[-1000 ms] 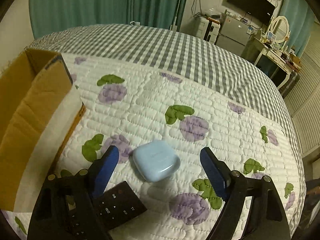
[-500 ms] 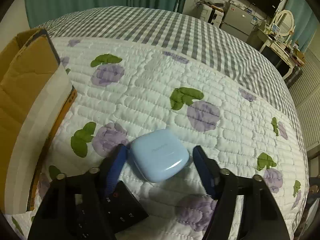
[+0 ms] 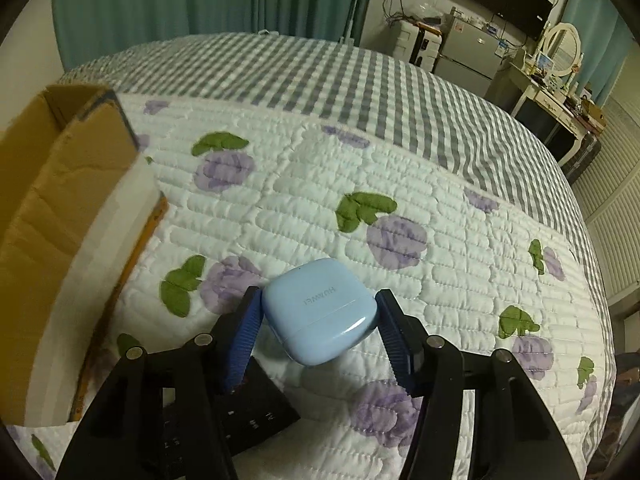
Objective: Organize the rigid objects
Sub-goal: 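Reach the right gripper to the light-blue earbud case and grasp it, then lower the earbud case into the box and release it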
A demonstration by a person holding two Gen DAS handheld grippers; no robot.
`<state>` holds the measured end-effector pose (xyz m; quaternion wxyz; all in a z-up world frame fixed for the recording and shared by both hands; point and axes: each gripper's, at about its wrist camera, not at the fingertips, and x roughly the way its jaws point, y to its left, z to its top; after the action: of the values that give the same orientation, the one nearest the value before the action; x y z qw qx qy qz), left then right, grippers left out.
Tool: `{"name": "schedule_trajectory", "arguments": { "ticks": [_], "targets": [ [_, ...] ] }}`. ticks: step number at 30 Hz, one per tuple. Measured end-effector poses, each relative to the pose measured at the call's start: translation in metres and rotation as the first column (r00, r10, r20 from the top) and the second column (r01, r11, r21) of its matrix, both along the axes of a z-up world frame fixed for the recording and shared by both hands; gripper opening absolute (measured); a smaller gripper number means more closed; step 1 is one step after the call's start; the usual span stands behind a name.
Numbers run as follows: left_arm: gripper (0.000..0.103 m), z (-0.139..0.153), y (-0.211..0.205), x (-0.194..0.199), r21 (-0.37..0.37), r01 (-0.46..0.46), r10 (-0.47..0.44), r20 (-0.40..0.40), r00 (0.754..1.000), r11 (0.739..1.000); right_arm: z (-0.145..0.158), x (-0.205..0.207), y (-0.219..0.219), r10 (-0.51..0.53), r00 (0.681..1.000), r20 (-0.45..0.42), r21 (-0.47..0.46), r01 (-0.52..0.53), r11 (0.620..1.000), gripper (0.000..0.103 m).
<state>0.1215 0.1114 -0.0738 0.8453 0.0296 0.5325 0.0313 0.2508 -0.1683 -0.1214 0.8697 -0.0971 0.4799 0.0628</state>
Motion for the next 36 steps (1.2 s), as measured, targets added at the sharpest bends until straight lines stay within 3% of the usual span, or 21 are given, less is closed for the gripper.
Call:
{"name": "schedule_trajectory", "arguments": {
  "ticks": [5,12,17,23,26,36],
  "targets": [
    [0.007,0.000,0.001,0.000,0.000,-0.001,0.001,-0.001,1.000,1.000,0.051,-0.021,0.016,0.046,0.989,0.139,0.040,-0.052,0.998,0.057],
    [0.007,-0.001,0.001,0.000,0.002,0.000,0.000,0.000,1.000,1.000,0.148,-0.045,0.056,0.116,0.940,0.321,0.145,-0.170,0.975,0.057],
    [0.007,-0.001,0.002,0.000,0.008,0.003,-0.003,0.001,1.000,1.000,0.187,-0.065,0.097,0.201,0.896,0.396,0.179,-0.291,0.940,0.057],
    [0.007,-0.001,0.002,0.000,0.008,0.002,-0.002,0.001,1.000,1.000,0.177,-0.096,0.166,0.383,0.839,0.386,0.091,-0.448,0.889,0.057],
    [0.007,-0.002,0.001,0.000,0.009,0.003,-0.003,0.001,1.000,1.000,0.162,-0.101,0.186,0.427,0.825,0.370,0.039,-0.473,0.880,0.057],
    [0.007,-0.001,0.001,0.000,0.007,0.002,-0.002,0.001,1.000,1.000,0.079,-0.073,0.196,0.413,0.898,0.153,0.051,-0.425,0.904,0.057]
  ]
}}
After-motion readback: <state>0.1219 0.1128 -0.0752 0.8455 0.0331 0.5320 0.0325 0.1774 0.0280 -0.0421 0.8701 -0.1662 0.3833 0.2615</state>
